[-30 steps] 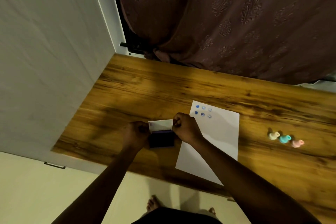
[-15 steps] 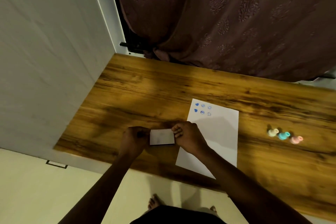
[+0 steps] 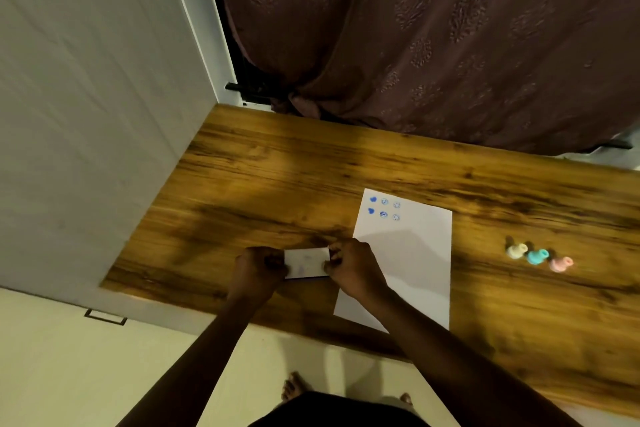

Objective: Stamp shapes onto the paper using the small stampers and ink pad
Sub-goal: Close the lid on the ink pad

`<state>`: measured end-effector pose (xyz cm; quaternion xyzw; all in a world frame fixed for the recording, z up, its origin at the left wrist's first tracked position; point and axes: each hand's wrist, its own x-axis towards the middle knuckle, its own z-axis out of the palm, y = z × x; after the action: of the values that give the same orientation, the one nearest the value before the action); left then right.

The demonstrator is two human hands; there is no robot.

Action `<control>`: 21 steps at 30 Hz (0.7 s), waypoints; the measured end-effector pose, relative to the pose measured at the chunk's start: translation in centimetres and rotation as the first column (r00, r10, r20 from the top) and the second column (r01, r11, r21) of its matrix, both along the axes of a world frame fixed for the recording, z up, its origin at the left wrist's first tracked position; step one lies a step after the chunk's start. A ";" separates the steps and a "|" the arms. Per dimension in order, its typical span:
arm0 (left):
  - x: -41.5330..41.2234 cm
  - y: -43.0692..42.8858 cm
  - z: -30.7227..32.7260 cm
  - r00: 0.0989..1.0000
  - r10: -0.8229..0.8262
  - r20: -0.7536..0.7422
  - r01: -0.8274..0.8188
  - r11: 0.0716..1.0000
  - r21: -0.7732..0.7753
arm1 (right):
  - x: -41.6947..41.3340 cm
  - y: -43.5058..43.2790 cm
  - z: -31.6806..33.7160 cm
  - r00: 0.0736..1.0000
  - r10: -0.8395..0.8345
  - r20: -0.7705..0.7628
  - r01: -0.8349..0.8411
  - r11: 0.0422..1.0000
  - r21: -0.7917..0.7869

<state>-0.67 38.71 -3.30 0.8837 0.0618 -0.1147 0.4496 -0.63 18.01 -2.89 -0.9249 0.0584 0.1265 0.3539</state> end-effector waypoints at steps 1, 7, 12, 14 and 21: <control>0.0 -0.1 0.0 1.000 0.001 -0.002 -0.001 1.000 0.005 | 0.0 0.1 0.0 1.000 -0.004 -0.002 0.004 1.000 -0.005; 0.3 -0.6 0.0 0.999 -0.010 -0.041 0.013 0.997 0.077 | -0.2 0.6 0.1 0.999 -0.023 0.025 0.023 0.999 -0.030; 0.3 -1.0 0.0 0.999 0.030 -0.039 -0.025 0.993 0.114 | -0.1 0.3 0.5 0.999 -0.038 0.000 0.038 0.999 0.001; 0.4 -1.4 0.2 0.999 0.041 -0.026 -0.038 0.994 0.103 | -0.3 -0.1 0.6 0.999 -0.048 0.013 0.048 0.999 0.018; 1.3 -5.6 2.2 0.999 0.000 0.045 -0.001 1.000 0.021 | -0.9 -4.3 2.2 0.986 -0.142 0.089 0.142 0.990 0.012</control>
<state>0.63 33.07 -1.13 0.8906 0.0529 -0.0943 0.4418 -1.53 13.69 -0.70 -0.9221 0.1080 0.0597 0.3667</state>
